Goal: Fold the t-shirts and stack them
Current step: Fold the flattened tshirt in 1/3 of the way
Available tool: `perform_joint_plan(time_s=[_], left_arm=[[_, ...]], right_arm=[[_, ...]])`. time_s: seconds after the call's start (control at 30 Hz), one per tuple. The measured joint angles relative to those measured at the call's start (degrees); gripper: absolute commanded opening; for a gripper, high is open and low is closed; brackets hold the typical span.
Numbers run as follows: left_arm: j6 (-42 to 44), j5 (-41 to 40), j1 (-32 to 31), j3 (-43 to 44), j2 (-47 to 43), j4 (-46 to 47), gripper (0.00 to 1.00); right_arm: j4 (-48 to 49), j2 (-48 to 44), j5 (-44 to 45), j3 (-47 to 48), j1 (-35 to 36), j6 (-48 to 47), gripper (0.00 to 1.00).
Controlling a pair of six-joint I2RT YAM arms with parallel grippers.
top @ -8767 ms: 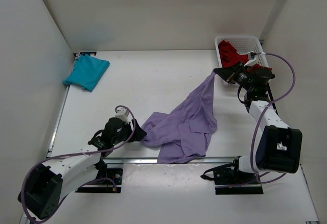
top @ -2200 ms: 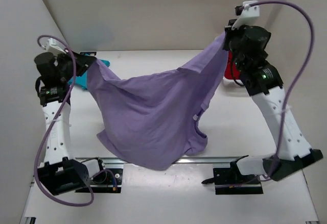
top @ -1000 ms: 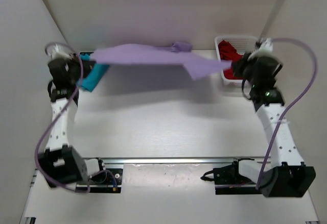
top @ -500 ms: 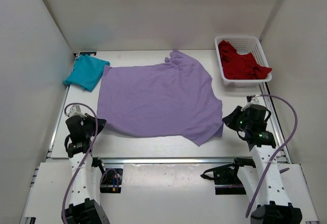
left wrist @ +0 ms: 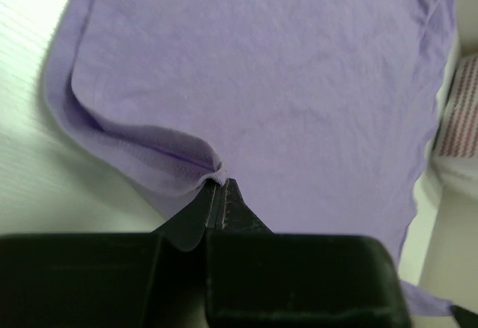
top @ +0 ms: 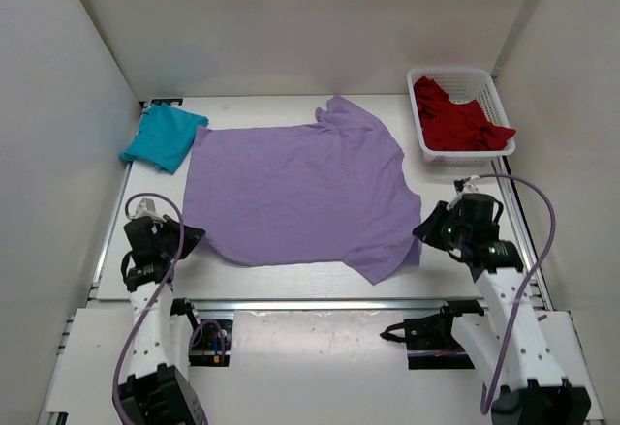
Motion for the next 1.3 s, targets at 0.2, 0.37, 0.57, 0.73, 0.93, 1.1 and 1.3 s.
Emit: perform_joint_plan(time_s=[0.2, 0.37, 0.57, 0.73, 0.93, 1.1, 1.3], left_arm=[[-3.65, 2.01, 5.01, 2.73, 10.97, 7.08, 0.00], [-6.69, 2.16, 6.36, 4.22, 16.92, 12.02, 0.00], [-9.90, 2.08, 7.61, 5.79, 23.56, 16.92, 0.00], [-11.65, 0.33, 6.58, 8.22, 29.77, 19.69, 0.00], [-12.46, -2.38, 5.05, 12.57, 36.92, 22.14, 0.00], [-12.26, -3.61, 4.74, 14.91, 42.75, 23.76, 0.10], [-11.32, -3.52, 5.09, 15.19, 47.04, 23.67, 0.59]], right_arm=[[8.02, 16.72, 1.88, 6.51, 0.79, 0.76, 0.00], [14.23, 26.40, 2.89, 12.68, 1.22, 2.19, 0.00], [19.41, 38.60, 3.02, 20.65, -0.22, 3.65, 0.00], [21.03, 49.07, 2.69, 29.05, -0.52, 3.65, 0.00], [20.63, 59.52, 2.54, 40.72, -0.57, 2.29, 0.00], [19.85, 67.52, 2.49, 49.44, -0.48, 0.52, 0.00], [19.87, 74.47, 2.10, 56.41, -0.15, -0.96, 0.32]])
